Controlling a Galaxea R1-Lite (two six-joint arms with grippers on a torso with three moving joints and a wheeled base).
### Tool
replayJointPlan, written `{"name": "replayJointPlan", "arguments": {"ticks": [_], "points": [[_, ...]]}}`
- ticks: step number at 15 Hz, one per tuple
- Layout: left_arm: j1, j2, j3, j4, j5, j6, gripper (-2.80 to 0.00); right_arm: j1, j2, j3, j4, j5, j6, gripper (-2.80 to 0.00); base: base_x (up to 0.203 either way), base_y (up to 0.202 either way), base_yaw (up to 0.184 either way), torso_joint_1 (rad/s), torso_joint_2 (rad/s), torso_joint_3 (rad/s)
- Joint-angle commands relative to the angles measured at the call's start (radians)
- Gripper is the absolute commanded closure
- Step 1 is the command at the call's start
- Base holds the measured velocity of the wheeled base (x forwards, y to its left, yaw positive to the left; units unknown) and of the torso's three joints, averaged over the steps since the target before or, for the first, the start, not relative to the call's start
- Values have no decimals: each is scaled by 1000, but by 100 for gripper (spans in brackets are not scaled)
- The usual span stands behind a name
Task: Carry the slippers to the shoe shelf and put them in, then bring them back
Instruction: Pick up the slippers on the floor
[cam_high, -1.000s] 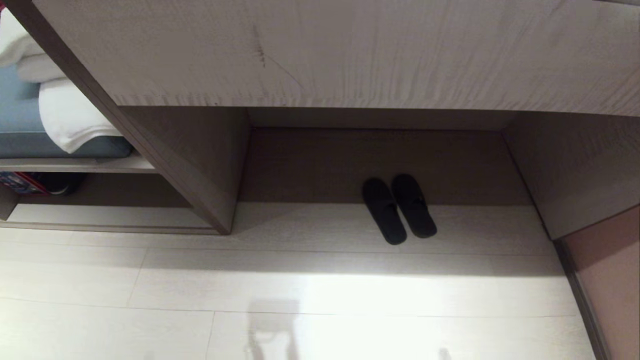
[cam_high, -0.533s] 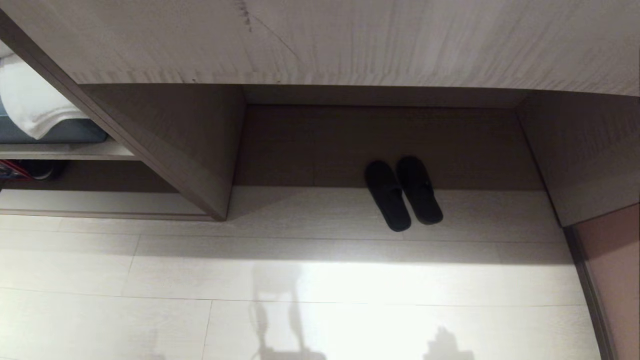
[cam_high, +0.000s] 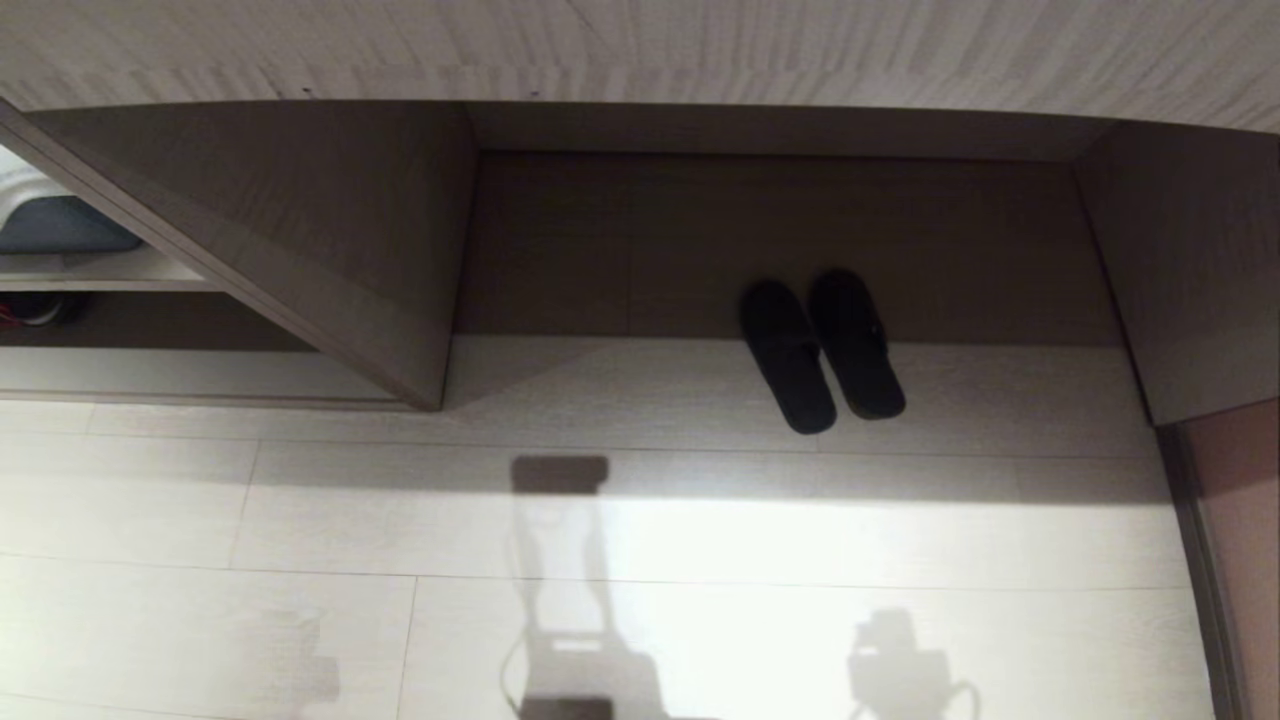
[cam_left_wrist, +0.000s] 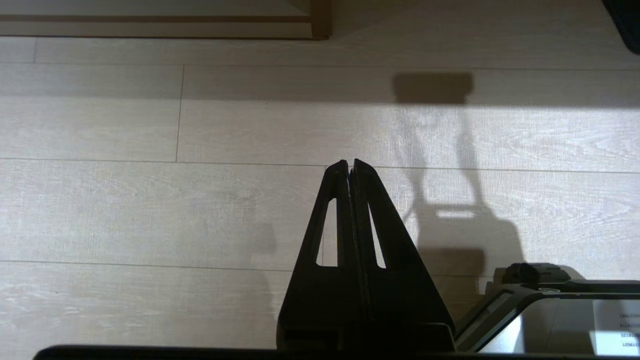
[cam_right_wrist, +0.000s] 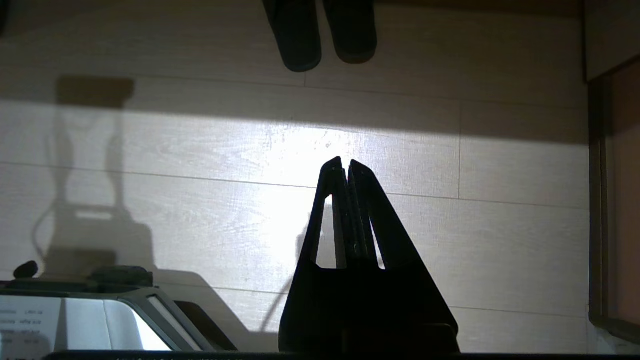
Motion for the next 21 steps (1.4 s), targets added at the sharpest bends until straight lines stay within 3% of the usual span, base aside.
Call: {"name": "replayJointPlan", "arguments": {"ticks": [1, 21], "points": [[0, 2, 0, 0, 1, 0, 0, 0, 0, 2, 0, 0, 0, 0, 0, 0, 0, 7, -2, -198], [0, 0, 0, 0, 1, 0, 0, 0, 0, 2, 1, 0, 0, 0, 0, 0, 0, 3, 3, -197]]}}
